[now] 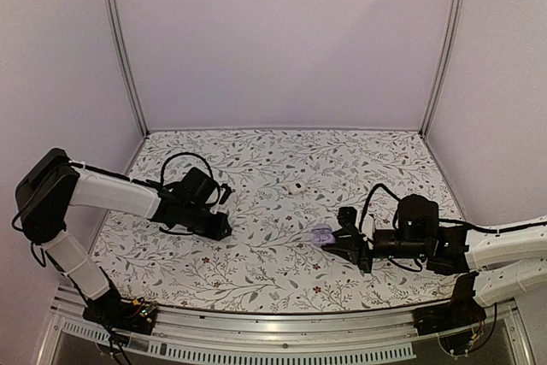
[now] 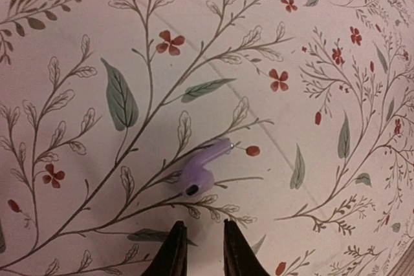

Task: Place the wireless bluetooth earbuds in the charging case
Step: Adjust the right earbud at the center of the board.

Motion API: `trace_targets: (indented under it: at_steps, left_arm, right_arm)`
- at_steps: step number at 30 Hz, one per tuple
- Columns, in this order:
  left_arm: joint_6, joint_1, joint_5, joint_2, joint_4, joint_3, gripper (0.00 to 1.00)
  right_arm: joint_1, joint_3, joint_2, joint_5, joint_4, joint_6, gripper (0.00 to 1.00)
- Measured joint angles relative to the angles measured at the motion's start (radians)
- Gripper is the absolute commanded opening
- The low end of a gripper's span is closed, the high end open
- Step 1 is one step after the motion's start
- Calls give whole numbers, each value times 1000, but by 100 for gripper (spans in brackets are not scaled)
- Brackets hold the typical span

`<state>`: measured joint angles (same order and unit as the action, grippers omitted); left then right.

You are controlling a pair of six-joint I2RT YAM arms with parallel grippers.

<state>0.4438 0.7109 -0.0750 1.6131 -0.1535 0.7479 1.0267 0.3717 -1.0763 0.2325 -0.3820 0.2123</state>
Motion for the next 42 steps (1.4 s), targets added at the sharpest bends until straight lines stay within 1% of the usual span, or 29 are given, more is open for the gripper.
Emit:
trace_targets:
  at_steps: [7, 13, 18, 22, 26, 29, 32, 38, 42]
  left_arm:
    - [-3, -2, 12, 76, 10, 55, 18]
    - [-10, -24, 24, 116, 14, 97, 18]
    - [-32, -52, 33, 138, 20, 119, 24]
    - [-55, -76, 9, 139, 39, 120, 32]
    - [-74, -82, -13, 137, 57, 120, 36]
    - [-76, -85, -24, 129, 59, 120, 41]
    - [-58, -92, -42, 122, 58, 124, 44]
    - [39, -92, -37, 85, 43, 129, 44]
    - [103, -79, -11, 74, 17, 129, 50]
  right_arm:
    - [0, 0, 3, -10, 0, -5, 0]
    - [0, 0, 4, -14, 0, -7, 0]
    - [0, 0, 5, -14, 0, -7, 0]
    - [0, 0, 6, -14, 0, -7, 0]
    - [0, 0, 8, -14, 0, -7, 0]
    - [0, 0, 8, -14, 0, -7, 0]
    - [0, 0, 8, -14, 0, -7, 0]
    - [0, 0, 8, -17, 0, -8, 0]
    - [0, 0, 8, -17, 0, -9, 0]
